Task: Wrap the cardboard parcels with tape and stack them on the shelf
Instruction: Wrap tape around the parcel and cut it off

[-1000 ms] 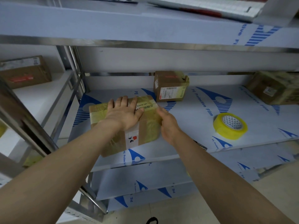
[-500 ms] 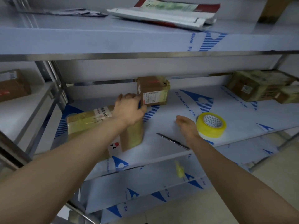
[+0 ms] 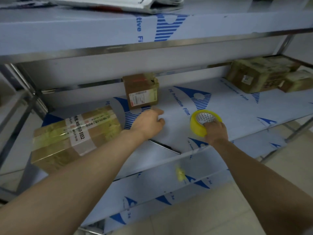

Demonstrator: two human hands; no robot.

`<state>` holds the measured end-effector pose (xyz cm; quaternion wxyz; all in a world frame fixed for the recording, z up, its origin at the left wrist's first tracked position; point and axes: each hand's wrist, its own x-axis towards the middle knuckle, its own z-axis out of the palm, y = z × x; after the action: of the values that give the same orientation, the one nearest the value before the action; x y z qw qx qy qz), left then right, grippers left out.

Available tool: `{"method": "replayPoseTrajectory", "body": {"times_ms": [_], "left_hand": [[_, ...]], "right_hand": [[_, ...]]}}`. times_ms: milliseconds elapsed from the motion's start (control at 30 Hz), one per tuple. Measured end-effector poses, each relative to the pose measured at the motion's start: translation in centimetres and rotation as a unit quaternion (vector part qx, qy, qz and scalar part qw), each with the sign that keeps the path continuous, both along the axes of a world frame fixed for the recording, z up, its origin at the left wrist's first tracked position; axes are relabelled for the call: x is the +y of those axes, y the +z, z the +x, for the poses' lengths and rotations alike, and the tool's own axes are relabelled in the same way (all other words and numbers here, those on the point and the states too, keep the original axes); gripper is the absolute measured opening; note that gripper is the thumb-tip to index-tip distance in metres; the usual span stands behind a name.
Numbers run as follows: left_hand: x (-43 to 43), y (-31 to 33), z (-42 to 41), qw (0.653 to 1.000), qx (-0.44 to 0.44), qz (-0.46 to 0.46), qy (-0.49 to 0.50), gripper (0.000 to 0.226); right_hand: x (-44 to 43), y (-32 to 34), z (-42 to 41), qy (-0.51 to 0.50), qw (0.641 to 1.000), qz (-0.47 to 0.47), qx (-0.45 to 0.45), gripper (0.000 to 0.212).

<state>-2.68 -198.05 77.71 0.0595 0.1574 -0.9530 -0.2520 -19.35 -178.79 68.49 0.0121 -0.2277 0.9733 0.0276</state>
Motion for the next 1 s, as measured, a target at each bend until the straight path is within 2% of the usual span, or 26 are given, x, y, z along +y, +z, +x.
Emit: {"method": "replayPoseTrajectory", "body": {"times_ms": [67, 167, 300, 367, 433, 567, 733, 833, 933, 1000], "left_hand": [[0.2, -0.5, -0.3, 0.999, -0.006, 0.033, 0.013, 0.044], [0.2, -0.8, -0.9, 0.994, 0.008, 0.105, 0.038, 0.047], [0.7, -0.1, -1.5, 0.981, 0.047, 0.186, 0.042, 0.066], [1.2, 0.5, -1.4, 0.977, 0.069, 0.202, 0.019, 0.080], [1.3, 1.2, -0.9, 0.976, 0.098, 0.193, -0.002, 0.084], [0.5, 2.2, 0.6, 0.964, 0.181, 0.194, -0.024, 0.058], [-1.4, 2.9, 2.8, 0.932, 0.254, 0.259, -0.010, 0.023], [-3.0, 3.3, 3.8, 0.928, 0.248, 0.278, 0.027, 0.007], [-4.1, 4.2, 4.7, 0.941, 0.227, 0.251, 0.013, 0.005], [-5.1, 5.4, 4.9, 0.946, 0.215, 0.244, 0.018, 0.013]], "right_hand": [[0.4, 0.1, 0.0, 0.003, 1.000, -0.030, 0.006, 0.048], [0.8, 0.8, 1.4, 0.003, 0.983, -0.182, -0.027, 0.043], [0.1, 3.2, 4.7, 0.025, 0.899, -0.421, -0.121, 0.035], [-0.4, 4.7, 6.5, 0.044, 0.851, -0.494, -0.171, 0.031], [-1.1, 6.1, 8.1, 0.063, 0.810, -0.543, -0.214, 0.029], [-2.9, 8.4, 11.2, 0.077, 0.756, -0.584, -0.283, 0.025], [-5.3, 9.9, 13.5, 0.083, 0.728, -0.589, -0.341, 0.024], [-6.7, 10.8, 14.5, 0.080, 0.718, -0.577, -0.381, 0.019], [-8.0, 12.0, 15.4, 0.085, 0.712, -0.570, -0.401, 0.019], [-8.6, 12.6, 15.8, 0.099, 0.695, -0.577, -0.417, 0.039]]}}
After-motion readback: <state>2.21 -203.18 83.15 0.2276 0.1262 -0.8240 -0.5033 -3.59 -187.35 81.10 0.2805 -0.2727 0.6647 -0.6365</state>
